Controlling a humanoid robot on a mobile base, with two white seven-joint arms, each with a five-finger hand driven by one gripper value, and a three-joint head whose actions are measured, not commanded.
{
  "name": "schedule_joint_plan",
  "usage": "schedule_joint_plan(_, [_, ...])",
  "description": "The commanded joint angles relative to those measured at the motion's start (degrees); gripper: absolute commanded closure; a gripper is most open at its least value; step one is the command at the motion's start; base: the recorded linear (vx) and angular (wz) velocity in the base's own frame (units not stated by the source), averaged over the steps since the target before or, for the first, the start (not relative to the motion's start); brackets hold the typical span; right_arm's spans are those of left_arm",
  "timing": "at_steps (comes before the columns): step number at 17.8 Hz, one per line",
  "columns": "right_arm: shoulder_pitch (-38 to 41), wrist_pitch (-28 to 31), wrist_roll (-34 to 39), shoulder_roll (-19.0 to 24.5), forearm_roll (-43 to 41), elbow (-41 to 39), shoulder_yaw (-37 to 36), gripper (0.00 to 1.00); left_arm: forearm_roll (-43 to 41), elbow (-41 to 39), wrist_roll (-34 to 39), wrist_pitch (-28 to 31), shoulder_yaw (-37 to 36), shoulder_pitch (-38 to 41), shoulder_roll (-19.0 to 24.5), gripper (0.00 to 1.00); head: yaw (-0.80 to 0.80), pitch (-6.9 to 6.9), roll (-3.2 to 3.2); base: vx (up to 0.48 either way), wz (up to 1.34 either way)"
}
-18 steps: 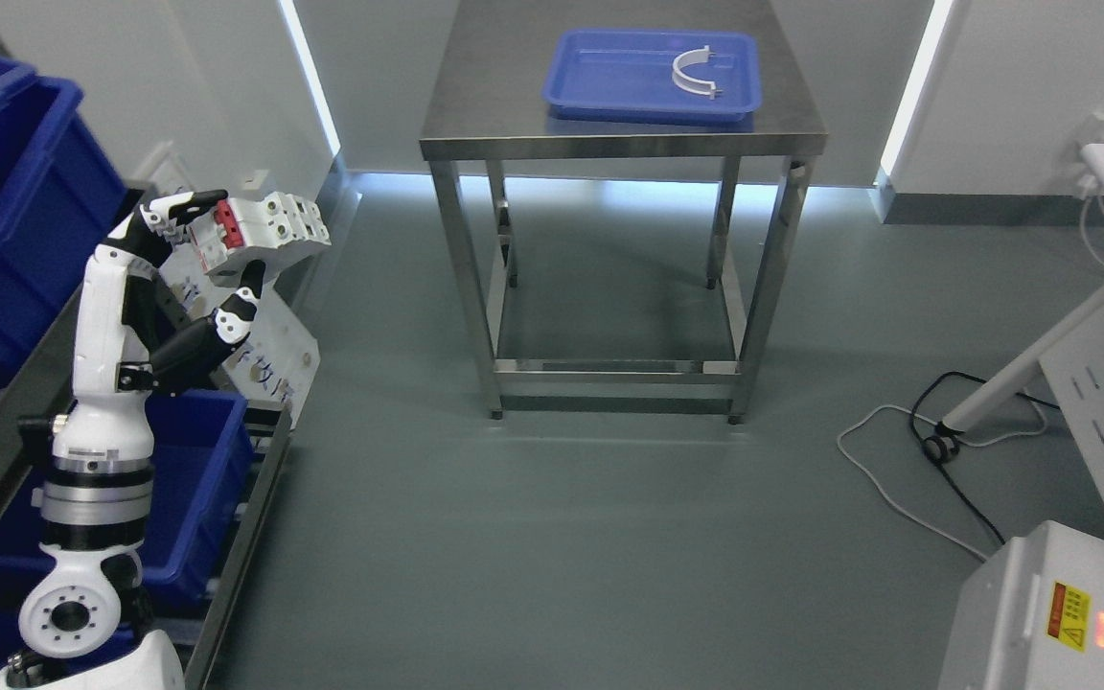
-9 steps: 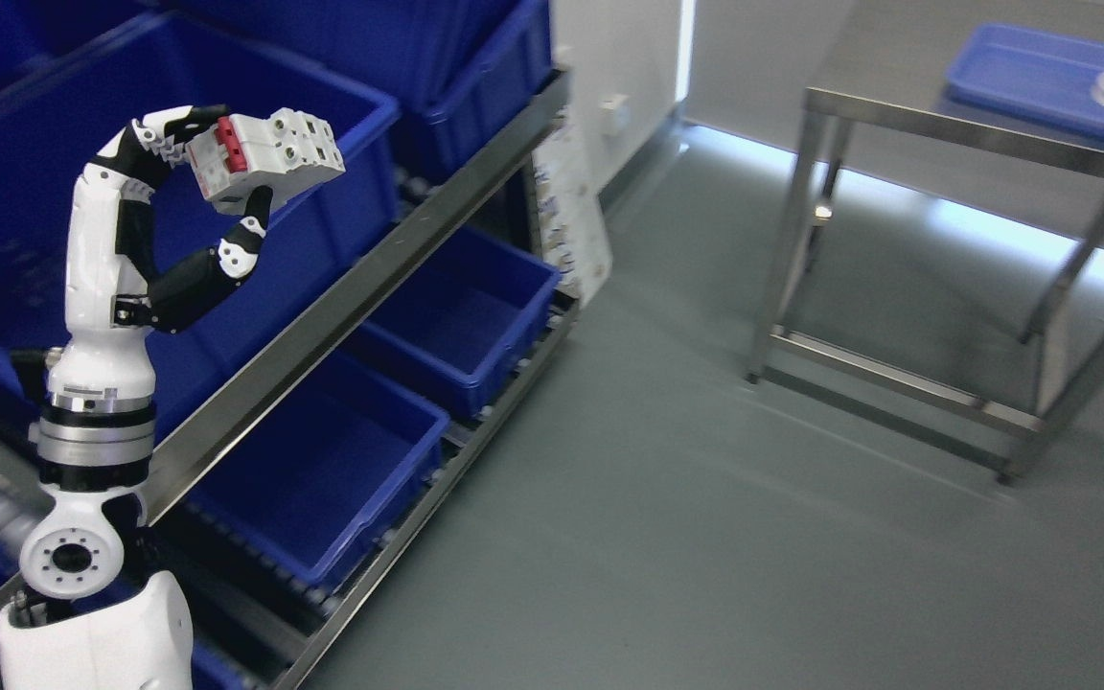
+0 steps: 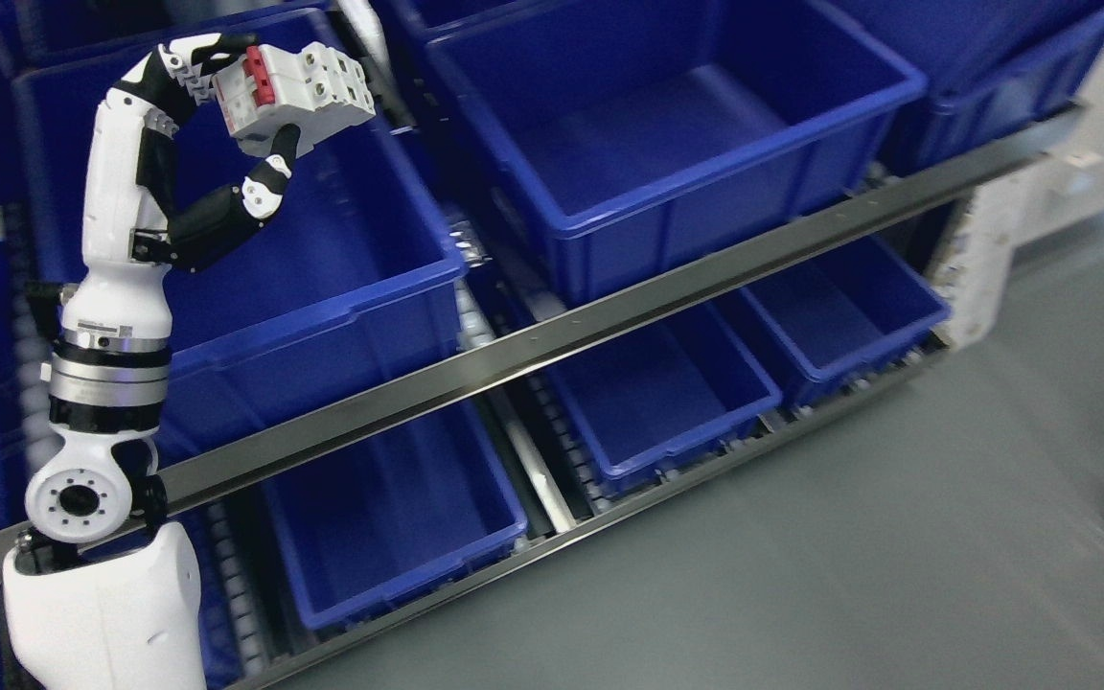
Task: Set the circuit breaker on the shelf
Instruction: 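Hold the breaker raised in the left hand while turning toward the bin shelf, then lower the left hand with the breaker into the blue bin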
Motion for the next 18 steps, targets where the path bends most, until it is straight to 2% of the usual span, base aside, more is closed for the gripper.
schedule_joint_plan(1, [0.0,3.7,0.0,-1.0,0.0,0.0,1.1,0.00,-1.2,3.3,-0.1,1.6,-3.6,-2.9,6.0,0.96,0.00,0.00,0.00,-0.016,1.07])
schedule_joint_plan(8, [0.0,3.7,0.0,-1.0,0.0,0.0,1.1,0.00,-1.4,9.0,-0.1,2.6,-3.7,-7.8,10.2,0.96,0.00,0.00,0.00,0.072,0.47])
schedule_joint_plan(11, [0.0,3.7,0.0,-1.0,0.0,0.0,1.1,0.00,-3.7,13.6,-2.3,3.3,-7.0,-11.8,14.4,0.96,0.00,-0.01,0.00,0.089,0.15])
schedule_joint_plan(14, [0.0,3.7,0.0,-1.0,0.0,0.0,1.1,0.00,-4.2,18.0,-10.4,3.3,-9.9,-14.8,14.5,0.95,0.00,-0.01,0.00,0.090,0.12])
schedule_joint_plan(18, [0.0,3.7,0.0,-1.0,0.0,0.0,1.1,0.00,-11.3,29.1,-10.4,3.2,-10.0,-19.5,11.9,0.95,0.00,-0.02,0.00,0.077,0.04])
